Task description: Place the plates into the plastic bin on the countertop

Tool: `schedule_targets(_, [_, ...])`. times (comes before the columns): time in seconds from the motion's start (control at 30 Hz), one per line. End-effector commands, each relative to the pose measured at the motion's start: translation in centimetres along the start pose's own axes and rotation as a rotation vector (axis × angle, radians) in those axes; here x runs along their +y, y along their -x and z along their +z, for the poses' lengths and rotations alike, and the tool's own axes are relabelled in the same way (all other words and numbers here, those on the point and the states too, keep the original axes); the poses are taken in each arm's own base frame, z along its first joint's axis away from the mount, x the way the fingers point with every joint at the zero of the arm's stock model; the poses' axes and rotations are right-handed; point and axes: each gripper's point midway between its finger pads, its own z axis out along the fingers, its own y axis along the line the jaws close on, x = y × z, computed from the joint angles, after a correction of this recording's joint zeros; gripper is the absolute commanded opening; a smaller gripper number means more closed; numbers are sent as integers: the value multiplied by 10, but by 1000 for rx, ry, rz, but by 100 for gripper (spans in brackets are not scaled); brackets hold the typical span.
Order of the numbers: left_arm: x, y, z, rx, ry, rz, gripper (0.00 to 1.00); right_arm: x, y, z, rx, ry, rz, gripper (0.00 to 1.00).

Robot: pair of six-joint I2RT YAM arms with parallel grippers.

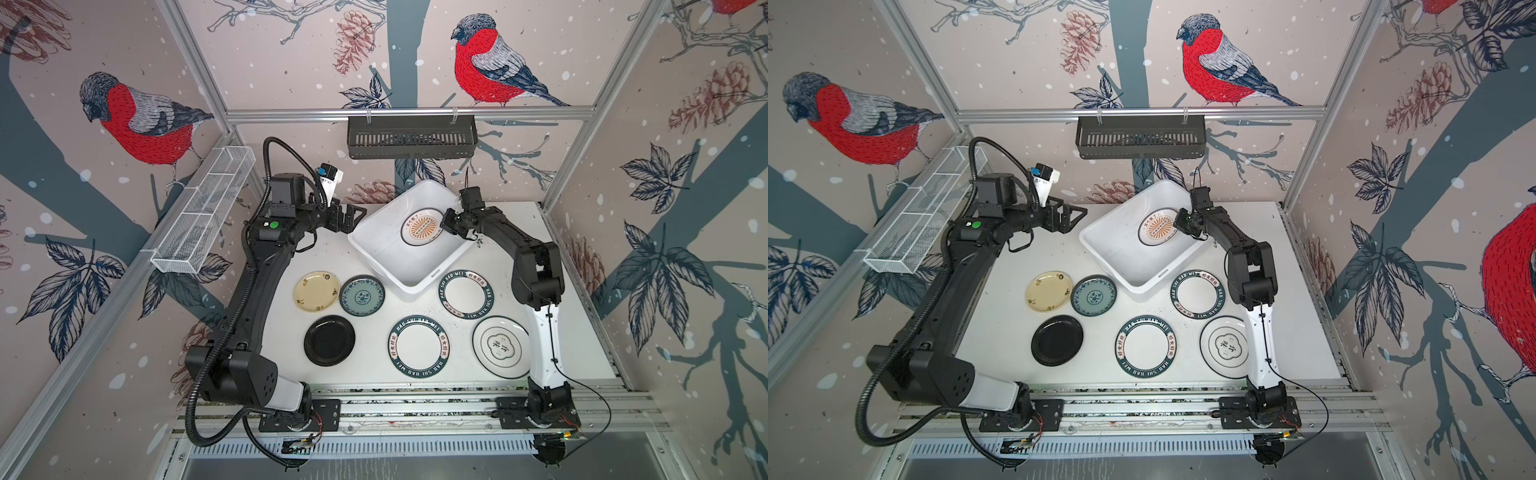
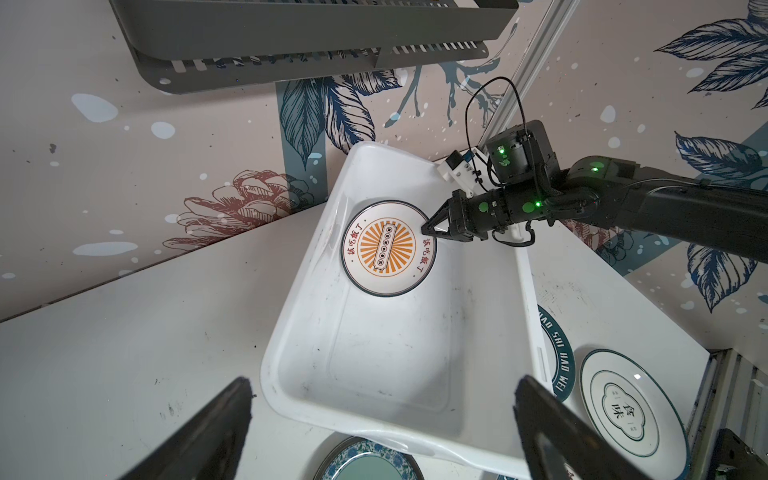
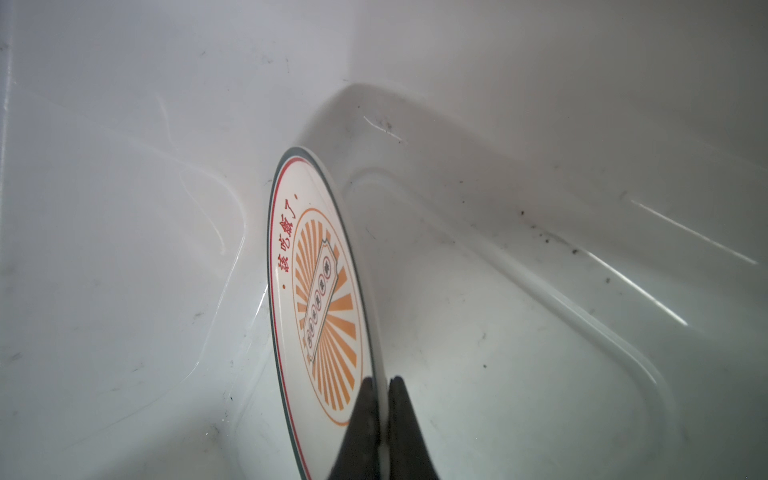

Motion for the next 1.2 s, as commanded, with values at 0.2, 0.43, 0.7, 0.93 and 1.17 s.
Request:
schedule_targets(0.2, [-4,3,1,-19,-27,11,98,-10,8,3,-34,-21,28,8])
schedule_targets(0.43, [-5,3,1,-20,-30,11,98,-11,7,5,-37,-27,40,13])
schedule_targets(0.7, [-5,2,1,-20,-29,11,98,-13,7,6,-39,-37,45,18])
schedule_targets(0.93, [-6,2,1,-20,-34,7,98,-17,6,7,-32,-54,45,21])
schedule_targets(1.17, [-6,1,2,-18,-38,7,98,-22,5,8,-27,-92,42,26])
